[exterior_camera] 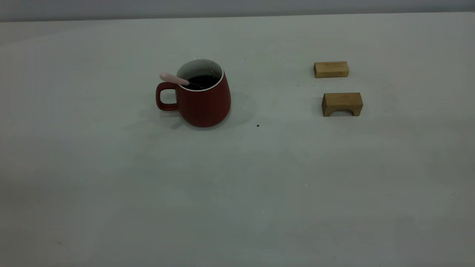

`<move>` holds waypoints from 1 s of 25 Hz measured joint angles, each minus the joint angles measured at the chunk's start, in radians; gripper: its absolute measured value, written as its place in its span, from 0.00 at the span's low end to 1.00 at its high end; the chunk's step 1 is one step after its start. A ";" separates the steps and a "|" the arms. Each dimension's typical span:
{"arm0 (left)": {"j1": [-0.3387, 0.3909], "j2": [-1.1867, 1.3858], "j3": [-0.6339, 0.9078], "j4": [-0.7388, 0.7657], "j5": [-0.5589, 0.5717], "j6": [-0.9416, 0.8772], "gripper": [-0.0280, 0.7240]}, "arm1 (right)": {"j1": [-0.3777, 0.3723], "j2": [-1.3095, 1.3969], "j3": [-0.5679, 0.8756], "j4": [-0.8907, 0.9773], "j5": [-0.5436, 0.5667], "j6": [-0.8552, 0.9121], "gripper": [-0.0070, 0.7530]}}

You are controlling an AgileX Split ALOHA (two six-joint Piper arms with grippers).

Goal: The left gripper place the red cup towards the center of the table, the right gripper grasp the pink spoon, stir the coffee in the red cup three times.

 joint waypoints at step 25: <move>0.000 0.000 0.000 0.000 0.000 0.000 0.36 | -0.003 -0.041 0.070 0.052 -0.059 -0.073 0.45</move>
